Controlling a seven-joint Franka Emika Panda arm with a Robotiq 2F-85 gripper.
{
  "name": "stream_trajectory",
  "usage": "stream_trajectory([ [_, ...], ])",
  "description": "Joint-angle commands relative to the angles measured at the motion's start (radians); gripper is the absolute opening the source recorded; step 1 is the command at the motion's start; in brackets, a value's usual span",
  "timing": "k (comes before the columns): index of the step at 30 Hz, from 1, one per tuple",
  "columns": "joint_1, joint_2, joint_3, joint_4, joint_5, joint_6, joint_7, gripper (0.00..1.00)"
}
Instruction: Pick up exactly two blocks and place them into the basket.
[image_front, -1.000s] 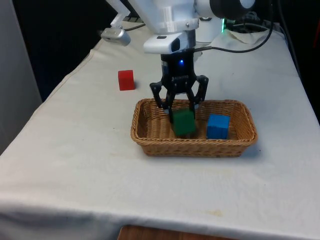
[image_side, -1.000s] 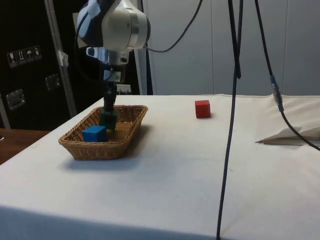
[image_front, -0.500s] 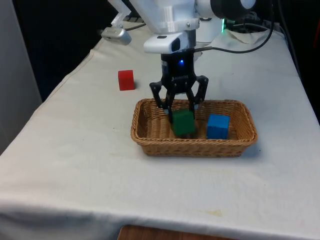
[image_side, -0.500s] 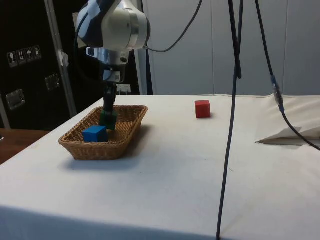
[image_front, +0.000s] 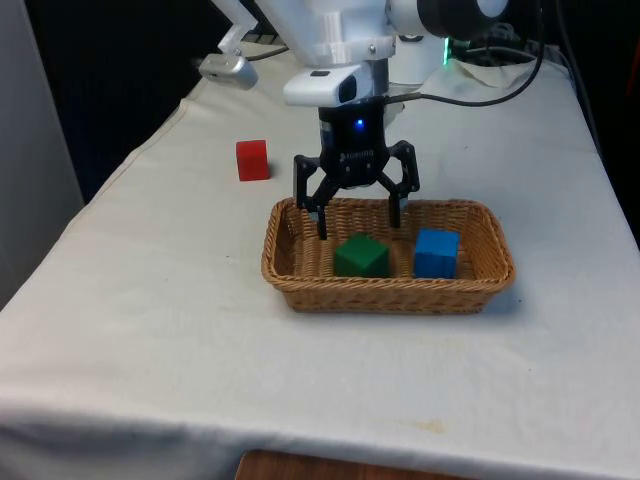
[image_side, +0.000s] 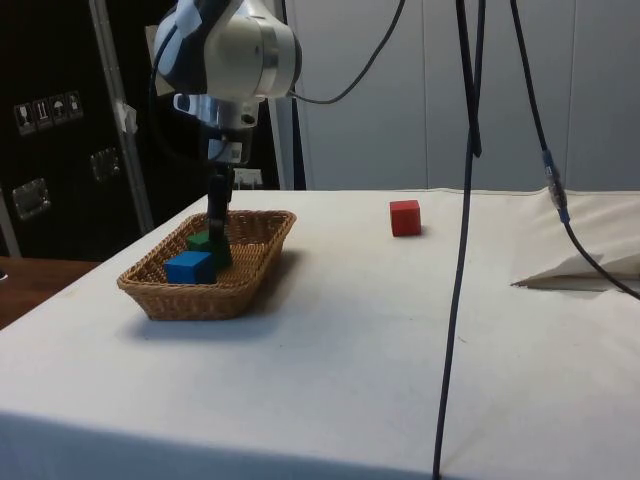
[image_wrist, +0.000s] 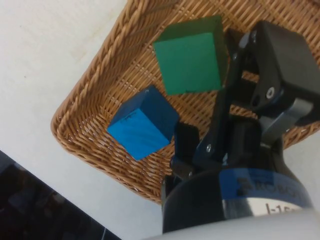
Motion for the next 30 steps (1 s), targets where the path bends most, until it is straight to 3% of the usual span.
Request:
stream_trajectory([
  [1, -0.003, 0.005, 0.002, 0.005, 0.002, 0.0, 0.0, 1.0],
  [7, -0.003, 0.005, 0.003, 0.005, 0.002, 0.0, 0.0, 1.0],
  [11, 0.026, -0.028, -0.02, -0.017, -0.012, -0.004, 0.013, 1.0],
  [12, 0.011, -0.016, -0.006, -0.003, 0.0, -0.002, 0.005, 1.0],
  [13, 0.038, -0.045, -0.026, -0.029, -0.017, -0.003, 0.017, 1.0],
  [17, 0.061, -0.098, -0.032, -0.062, -0.052, 0.005, 0.037, 1.0],
  [19, 0.065, -0.112, -0.032, -0.07, -0.061, 0.007, 0.042, 1.0],
  [20, 0.045, -0.103, -0.016, -0.053, -0.053, 0.001, 0.033, 1.0],
  [21, 0.07, -0.127, -0.033, -0.078, -0.072, 0.009, 0.047, 1.0],
  [22, 0.077, -0.154, -0.032, -0.093, -0.094, 0.013, 0.058, 1.0],
  [28, 0.101, -0.252, -0.035, -0.144, -0.174, 0.022, 0.096, 1.0],
  [29, 0.079, -0.244, -0.017, -0.124, -0.166, 0.01, 0.09, 1.0],
  [30, 0.103, -0.265, -0.035, -0.15, -0.184, 0.023, 0.1, 1.0],
])
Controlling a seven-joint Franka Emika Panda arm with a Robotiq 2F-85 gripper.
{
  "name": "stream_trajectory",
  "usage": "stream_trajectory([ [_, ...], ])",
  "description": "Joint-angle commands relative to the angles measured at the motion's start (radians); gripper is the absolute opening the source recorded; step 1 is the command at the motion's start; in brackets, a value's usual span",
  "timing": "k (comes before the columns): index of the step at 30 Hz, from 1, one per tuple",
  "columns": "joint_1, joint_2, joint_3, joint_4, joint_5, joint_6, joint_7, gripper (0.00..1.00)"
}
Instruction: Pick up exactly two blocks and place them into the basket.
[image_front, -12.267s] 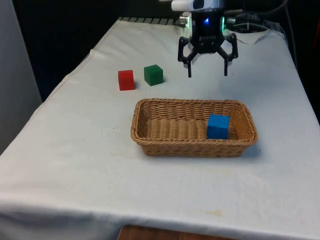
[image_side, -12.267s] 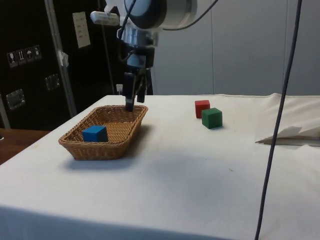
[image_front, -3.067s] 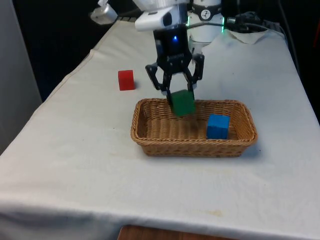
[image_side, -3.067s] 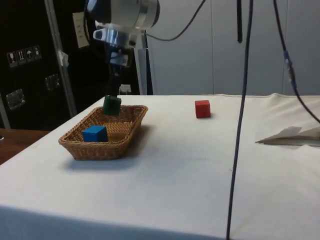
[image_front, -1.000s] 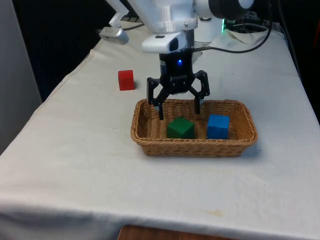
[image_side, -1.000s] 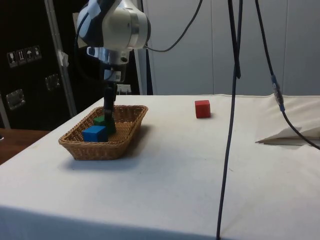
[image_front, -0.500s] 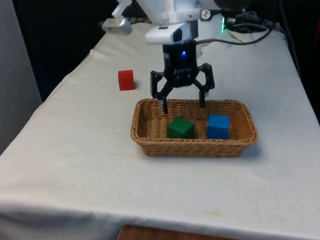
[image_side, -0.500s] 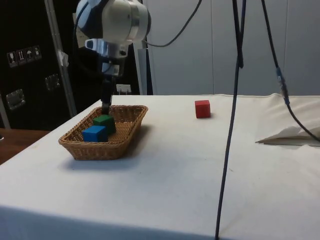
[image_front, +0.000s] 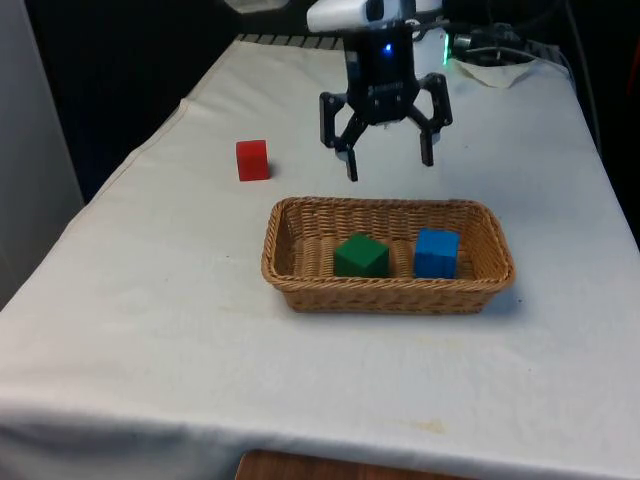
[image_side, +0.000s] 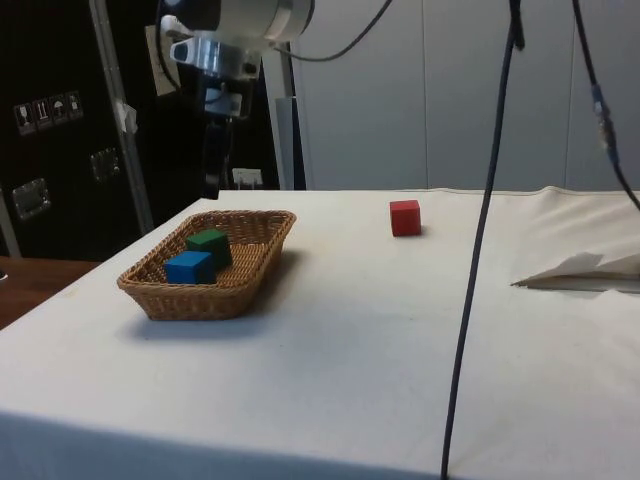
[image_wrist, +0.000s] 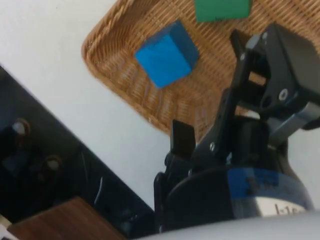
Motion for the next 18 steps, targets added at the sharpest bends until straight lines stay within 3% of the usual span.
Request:
stream_trajectory([
  [1, 0.025, -0.022, -0.019, -0.028, -0.018, 0.012, 0.011, 1.0],
  [7, 0.037, -0.109, -0.02, -0.065, -0.093, 0.015, 0.044, 1.0],
  [8, 0.013, -0.098, 0.0, -0.039, -0.083, 0.0, 0.039, 1.0],
  [9, 0.039, -0.121, -0.021, -0.07, -0.104, 0.015, 0.05, 1.0],
  [15, 0.047, -0.19, -0.017, -0.094, -0.174, 0.02, 0.087, 1.0],
  [16, 0.022, -0.173, 0.002, -0.066, -0.154, 0.0, 0.076, 1.0],
  [17, 0.047, -0.199, -0.016, -0.097, -0.184, 0.021, 0.093, 1.0],
  [18, 0.047, -0.206, -0.015, -0.1, -0.194, 0.022, 0.098, 1.0],
])
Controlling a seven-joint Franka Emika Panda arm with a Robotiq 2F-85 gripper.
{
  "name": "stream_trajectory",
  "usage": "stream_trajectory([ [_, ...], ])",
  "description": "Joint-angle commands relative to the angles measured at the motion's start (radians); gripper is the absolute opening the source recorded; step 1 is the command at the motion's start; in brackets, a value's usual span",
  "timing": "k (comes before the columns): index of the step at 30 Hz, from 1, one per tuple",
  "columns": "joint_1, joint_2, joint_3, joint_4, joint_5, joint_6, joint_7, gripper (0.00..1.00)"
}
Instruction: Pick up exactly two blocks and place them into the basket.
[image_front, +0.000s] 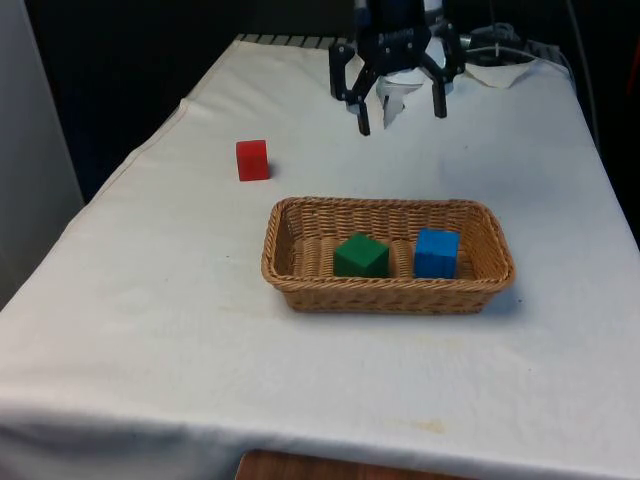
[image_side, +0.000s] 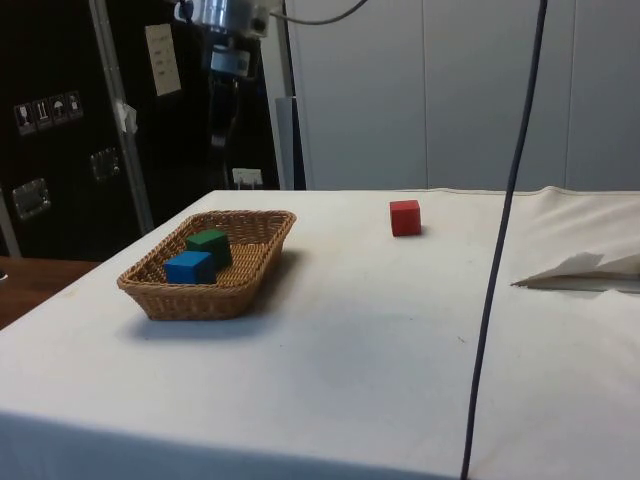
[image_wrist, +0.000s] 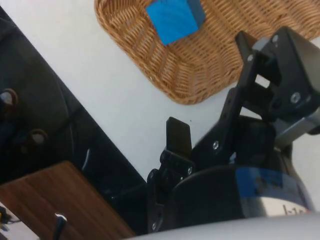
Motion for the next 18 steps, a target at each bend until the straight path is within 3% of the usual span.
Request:
stream_trajectory([
  [1, 0.023, -0.022, -0.017, -0.029, -0.026, 0.022, 0.014, 1.0],
  [5, 0.019, -0.036, -0.012, -0.041, -0.059, 0.032, 0.032, 1.0],
  [6, 0.002, -0.033, 0.001, -0.026, -0.042, 0.011, 0.019, 1.0],
  [7, 0.019, -0.037, -0.012, -0.043, -0.064, 0.034, 0.035, 1.0],
  [13, 0.017, -0.039, -0.01, -0.049, -0.106, 0.048, 0.066, 1.0],
  [14, 0.004, -0.04, 0.001, -0.043, -0.091, 0.036, 0.051, 1.0],
  [15, 0.018, -0.041, -0.009, -0.048, -0.115, 0.049, 0.075, 1.0],
  [18, 0.011, -0.044, -0.002, -0.047, -0.113, 0.045, 0.072, 1.0],
])
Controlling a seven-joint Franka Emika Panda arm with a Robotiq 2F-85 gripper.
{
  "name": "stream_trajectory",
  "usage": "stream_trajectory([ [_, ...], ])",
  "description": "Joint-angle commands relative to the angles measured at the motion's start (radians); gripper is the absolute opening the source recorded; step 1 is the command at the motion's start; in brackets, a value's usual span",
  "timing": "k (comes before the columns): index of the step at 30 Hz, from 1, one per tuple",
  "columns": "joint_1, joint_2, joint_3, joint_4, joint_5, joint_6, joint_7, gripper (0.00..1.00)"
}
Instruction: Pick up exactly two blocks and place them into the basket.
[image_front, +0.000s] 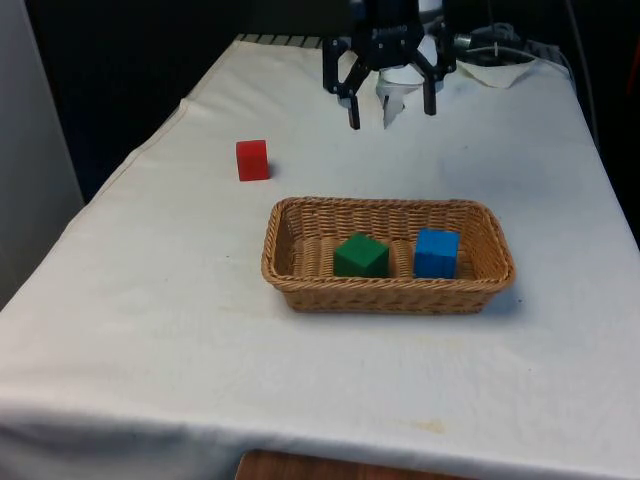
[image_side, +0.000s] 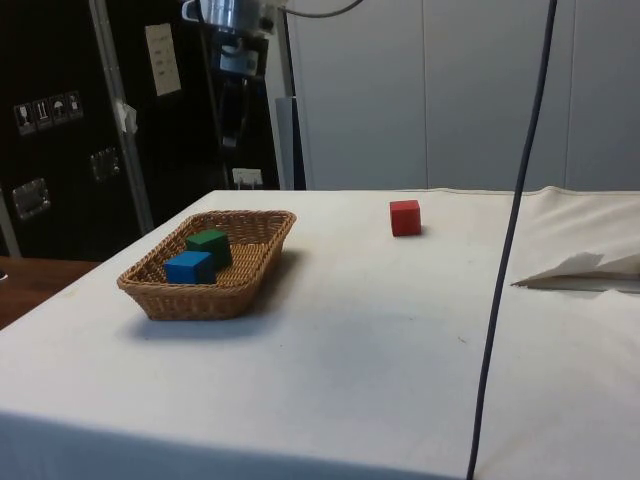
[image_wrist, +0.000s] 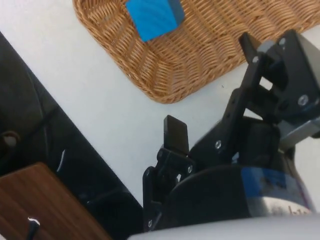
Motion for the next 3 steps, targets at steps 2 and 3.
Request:
stream_trajectory([
  [2, 0.005, -0.001, -0.005, -0.003, -0.006, 0.005, 0.005, 1.0],
  [3, 0.0, 0.0, -0.001, 0.0, 0.0, 0.0, 0.0, 1.0],
])
